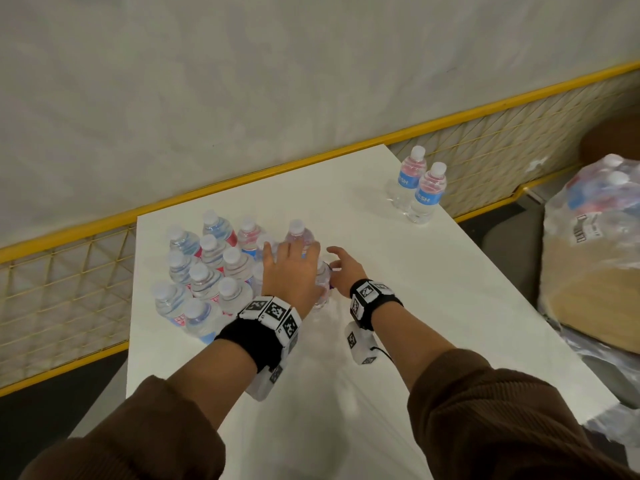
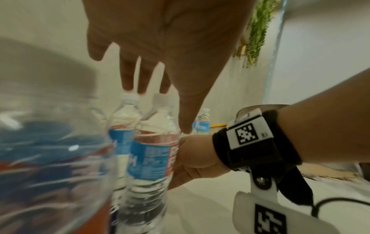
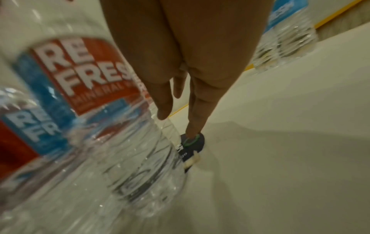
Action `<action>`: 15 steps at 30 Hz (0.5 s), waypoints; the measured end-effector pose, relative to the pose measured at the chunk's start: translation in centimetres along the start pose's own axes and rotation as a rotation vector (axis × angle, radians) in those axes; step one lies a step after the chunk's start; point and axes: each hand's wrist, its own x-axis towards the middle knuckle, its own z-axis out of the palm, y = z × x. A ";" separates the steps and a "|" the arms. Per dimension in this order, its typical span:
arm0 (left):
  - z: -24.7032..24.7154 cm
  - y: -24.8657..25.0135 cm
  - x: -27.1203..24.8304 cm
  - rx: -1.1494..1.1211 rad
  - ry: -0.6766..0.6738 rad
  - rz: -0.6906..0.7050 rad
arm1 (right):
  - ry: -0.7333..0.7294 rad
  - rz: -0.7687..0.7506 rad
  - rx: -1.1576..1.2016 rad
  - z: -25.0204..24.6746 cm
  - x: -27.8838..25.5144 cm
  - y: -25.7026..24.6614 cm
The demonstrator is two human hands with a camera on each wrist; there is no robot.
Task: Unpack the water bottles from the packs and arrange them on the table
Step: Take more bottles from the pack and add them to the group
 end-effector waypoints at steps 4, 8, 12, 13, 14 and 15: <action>-0.9 4.6 0.2 -0.110 0.283 0.180 | 0.120 0.057 0.165 -3.3 -3.1 4.3; -1.8 13.2 1.5 -0.299 0.146 0.340 | 0.249 0.074 0.185 -10.4 -6.8 8.3; -1.5 22.7 4.1 -0.355 -0.044 0.489 | 0.400 0.148 0.240 -19.2 -10.5 13.0; -1.4 25.2 4.7 -0.368 -0.059 0.543 | 0.426 0.169 0.261 -21.5 -11.3 14.4; -1.3 27.6 5.3 -0.377 -0.067 0.596 | 0.448 0.190 0.278 -23.7 -12.1 15.6; -1.3 29.9 5.9 -0.371 -0.075 0.641 | 0.472 0.209 0.287 -26.0 -12.8 16.9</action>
